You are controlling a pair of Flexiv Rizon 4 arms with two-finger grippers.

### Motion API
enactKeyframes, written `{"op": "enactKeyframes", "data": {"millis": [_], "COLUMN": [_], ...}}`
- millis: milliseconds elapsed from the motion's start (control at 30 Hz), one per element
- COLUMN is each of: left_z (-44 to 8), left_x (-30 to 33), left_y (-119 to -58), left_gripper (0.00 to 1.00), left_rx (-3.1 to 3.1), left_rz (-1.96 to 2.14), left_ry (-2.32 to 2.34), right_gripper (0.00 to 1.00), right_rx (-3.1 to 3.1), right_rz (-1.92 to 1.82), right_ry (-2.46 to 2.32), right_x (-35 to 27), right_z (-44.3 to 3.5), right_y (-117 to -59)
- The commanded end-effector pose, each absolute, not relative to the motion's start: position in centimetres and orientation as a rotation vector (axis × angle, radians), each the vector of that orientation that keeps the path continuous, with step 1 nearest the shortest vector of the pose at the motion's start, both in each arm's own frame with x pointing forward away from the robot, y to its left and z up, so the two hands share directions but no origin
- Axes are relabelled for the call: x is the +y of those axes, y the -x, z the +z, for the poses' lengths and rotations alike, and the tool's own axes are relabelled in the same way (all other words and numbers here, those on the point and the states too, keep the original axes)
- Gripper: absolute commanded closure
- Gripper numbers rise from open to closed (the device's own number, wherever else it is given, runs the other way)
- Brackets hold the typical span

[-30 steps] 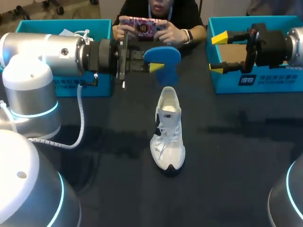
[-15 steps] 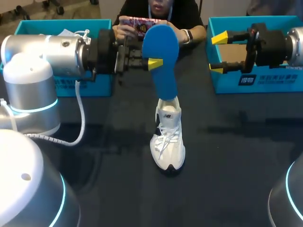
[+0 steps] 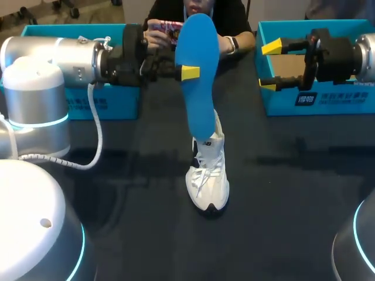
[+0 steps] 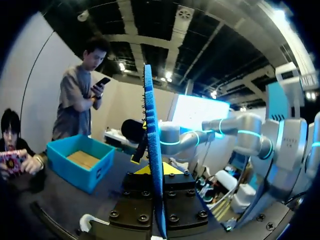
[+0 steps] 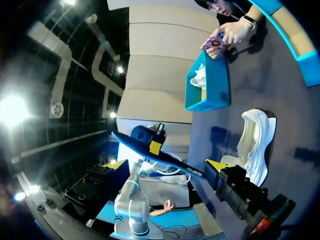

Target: Take the shoe out of the shoebox, open the shoe tongue, remove and reinsert the insole, then place the shoe into the shoebox

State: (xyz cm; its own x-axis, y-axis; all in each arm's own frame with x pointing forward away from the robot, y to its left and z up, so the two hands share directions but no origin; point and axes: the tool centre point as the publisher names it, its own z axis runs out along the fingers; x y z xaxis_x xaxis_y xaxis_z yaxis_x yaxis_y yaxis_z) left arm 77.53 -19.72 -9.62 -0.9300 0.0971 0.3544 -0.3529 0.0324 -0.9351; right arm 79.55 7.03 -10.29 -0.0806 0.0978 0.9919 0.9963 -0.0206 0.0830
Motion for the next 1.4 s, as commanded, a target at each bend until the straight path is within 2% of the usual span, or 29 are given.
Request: {"op": "enactKeyframes", "data": {"millis": [33,767,1400], "left_z": [-9.5,-9.5,-13.7], "left_x": [-19.6,-19.6,-20.6], "left_y": [-78.0,-78.0,-78.4], "left_gripper": [1.0,1.0,1.0], "left_rx": [-1.318,-1.318,-1.329], "left_rz": [1.431,1.431,1.296], "left_ry": [-0.834,-0.834,-0.914], "right_gripper": [0.0,0.0,0.0], "right_rx": [-1.33,-1.33,-1.33], "right_rz": [-1.243,-1.243,-1.243], "right_ry": [1.261,1.261,1.261], "right_x": [7.2,7.2,7.2], "right_z": [-10.3,-10.3,-10.3], "right_y": [-79.6,-79.6,-79.6]}}
